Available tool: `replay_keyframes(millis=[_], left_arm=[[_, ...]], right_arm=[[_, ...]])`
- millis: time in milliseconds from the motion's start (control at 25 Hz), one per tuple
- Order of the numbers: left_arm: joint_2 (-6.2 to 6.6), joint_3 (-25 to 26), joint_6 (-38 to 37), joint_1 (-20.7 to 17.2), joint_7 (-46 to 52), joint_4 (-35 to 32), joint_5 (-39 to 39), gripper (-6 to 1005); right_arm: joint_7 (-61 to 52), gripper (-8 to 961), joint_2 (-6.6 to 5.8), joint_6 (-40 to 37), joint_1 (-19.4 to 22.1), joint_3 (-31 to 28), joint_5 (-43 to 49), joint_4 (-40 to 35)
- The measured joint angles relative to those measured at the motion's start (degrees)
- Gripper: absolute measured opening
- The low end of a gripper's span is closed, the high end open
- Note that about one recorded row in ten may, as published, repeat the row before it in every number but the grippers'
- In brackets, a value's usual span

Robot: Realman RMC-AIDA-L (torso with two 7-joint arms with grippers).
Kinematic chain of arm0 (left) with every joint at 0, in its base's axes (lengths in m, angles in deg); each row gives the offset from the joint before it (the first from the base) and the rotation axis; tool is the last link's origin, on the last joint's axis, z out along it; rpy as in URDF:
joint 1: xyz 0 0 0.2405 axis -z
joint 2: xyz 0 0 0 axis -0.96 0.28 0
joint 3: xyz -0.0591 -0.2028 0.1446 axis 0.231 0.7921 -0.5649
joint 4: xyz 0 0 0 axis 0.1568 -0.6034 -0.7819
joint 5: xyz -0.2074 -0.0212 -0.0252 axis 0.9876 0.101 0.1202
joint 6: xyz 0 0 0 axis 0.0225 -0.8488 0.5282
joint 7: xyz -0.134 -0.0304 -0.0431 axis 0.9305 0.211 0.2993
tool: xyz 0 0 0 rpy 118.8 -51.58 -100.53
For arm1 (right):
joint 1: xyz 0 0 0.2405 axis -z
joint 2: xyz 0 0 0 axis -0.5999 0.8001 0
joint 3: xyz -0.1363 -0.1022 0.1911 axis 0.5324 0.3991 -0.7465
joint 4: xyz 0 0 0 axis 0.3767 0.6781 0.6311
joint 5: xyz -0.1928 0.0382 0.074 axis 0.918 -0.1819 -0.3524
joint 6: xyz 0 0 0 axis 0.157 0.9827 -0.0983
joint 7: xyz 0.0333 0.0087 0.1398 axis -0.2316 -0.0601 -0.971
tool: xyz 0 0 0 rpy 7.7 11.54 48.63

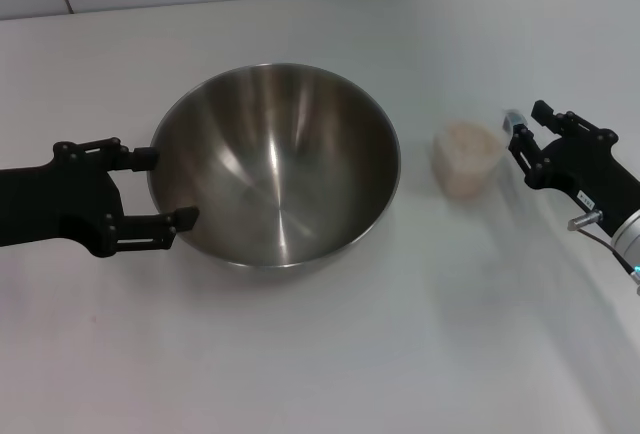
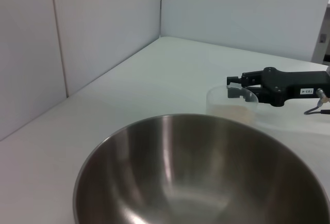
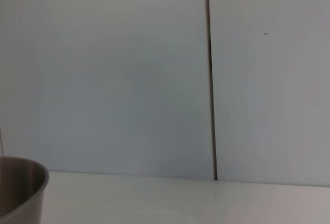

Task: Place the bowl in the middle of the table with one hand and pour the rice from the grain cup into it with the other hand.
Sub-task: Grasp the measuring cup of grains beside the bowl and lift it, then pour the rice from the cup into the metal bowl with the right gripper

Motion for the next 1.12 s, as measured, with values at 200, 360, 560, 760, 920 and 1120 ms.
replay_keyframes(millis=[200,360,560,760,920,1120], left_arm=[[0.06,0.0,0.0,0.0,0.0,0.0,0.0,834],[0.09,-0.1,-0.1,0.1,0.3,-0.5,-1.0,834],[0.16,-0.1,-0.6,0.5,1.5,-2.3,-3.2,834],[0.2,-0.1,-1.0,0.6,1.8,-3.6,-3.4,834],[0.21,-0.1,-1.1,0.8,2.1,-3.9,-3.6,834],[0.15,-0.1,-1.7,1.3,2.3,-3.9,-4.4,834]], right_arm=[[0.1,260,-0.03,-0.2,0.0,0.0,0.0,0.3],[0.1,112,-0.06,-1.5,0.2,0.0,0.0,0.4],[0.1,46,-0.1,-3.7,0.7,-0.4,-0.5,0.3],[0.1,19,-0.18,-5.3,1.1,-0.7,-0.7,0.2],[0.1,18,-0.23,-8.2,1.3,-0.7,-2.6,0.1],[0.2,17,-0.34,-15.3,-0.3,-0.7,-5.8,0.3]])
